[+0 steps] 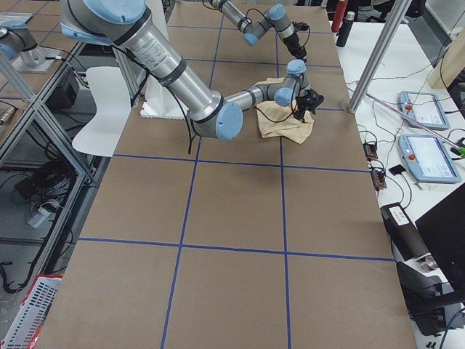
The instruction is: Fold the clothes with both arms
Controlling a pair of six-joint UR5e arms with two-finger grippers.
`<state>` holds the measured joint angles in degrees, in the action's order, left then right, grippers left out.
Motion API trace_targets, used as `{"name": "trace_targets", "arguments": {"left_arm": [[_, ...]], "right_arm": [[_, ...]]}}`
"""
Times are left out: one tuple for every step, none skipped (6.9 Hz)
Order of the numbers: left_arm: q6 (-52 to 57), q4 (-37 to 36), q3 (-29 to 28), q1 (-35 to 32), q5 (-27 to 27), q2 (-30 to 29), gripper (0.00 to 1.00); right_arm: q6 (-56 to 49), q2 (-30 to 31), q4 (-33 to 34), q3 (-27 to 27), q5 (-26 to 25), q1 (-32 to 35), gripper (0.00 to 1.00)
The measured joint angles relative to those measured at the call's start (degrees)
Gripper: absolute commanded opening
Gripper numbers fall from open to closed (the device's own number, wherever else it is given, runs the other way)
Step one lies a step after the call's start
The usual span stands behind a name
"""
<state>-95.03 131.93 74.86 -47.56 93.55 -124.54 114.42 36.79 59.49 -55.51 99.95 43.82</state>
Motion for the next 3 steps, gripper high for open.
{"name": "trace_targets", "arguments": {"left_arm": [[0.0, 0.0, 0.0, 0.0, -0.1, 0.1, 0.55], [0.0, 0.0, 0.0, 0.0, -0.1, 0.1, 0.55], [0.0, 0.0, -0.1, 0.0, -0.1, 0.2, 0.55]], "right_arm": [[0.0, -0.1, -0.1, 0.2, -0.5, -0.4, 0.67], [0.0, -0.1, -0.1, 0.4, -0.7, -0.5, 0.66], [0.0, -0.1, -0.2, 0.6, -0.8, -0.6, 0.65]]}}
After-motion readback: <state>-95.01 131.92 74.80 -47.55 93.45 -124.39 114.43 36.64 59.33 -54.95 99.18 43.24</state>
